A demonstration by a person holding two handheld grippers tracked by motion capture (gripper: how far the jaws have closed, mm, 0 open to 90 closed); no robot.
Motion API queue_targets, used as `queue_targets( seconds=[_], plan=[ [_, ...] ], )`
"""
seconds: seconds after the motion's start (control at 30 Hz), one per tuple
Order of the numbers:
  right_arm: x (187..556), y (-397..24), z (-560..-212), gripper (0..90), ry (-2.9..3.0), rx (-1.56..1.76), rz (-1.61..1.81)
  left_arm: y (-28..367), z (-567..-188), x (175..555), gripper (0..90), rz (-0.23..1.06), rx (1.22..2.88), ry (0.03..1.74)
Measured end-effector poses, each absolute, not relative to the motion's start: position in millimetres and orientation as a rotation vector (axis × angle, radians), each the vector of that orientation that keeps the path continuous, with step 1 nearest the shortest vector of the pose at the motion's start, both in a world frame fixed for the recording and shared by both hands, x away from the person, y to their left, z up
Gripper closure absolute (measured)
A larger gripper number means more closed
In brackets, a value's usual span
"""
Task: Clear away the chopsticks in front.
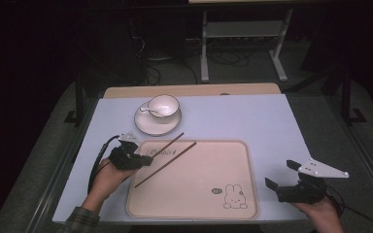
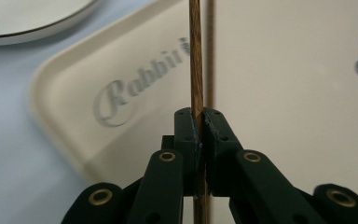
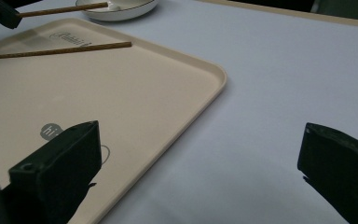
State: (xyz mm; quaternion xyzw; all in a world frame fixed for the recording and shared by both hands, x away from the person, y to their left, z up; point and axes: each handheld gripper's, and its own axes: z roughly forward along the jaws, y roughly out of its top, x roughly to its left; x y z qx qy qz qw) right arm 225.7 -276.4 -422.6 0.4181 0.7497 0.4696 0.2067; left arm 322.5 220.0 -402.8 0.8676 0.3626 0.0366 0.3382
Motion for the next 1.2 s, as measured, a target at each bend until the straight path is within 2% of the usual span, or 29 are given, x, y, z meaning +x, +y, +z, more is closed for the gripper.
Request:
queue_targets(
  seconds=[0.43, 0.8, 1.2],
  plan=[
    [226, -275, -422, 0.0, 2.095, 1.16, 1.309, 177, -424, 318, 84.0, 0.068, 2.335, 0.92],
    [226, -275, -422, 0.0, 2.096, 1.16, 1.311, 175, -431, 319, 83.1, 0.08, 2.357, 0.925],
    [226, -274, -422, 0.0, 2.094, 1.163, 1.312, 174, -419, 328, 75.2, 0.07, 2.318, 0.911]
  ],
)
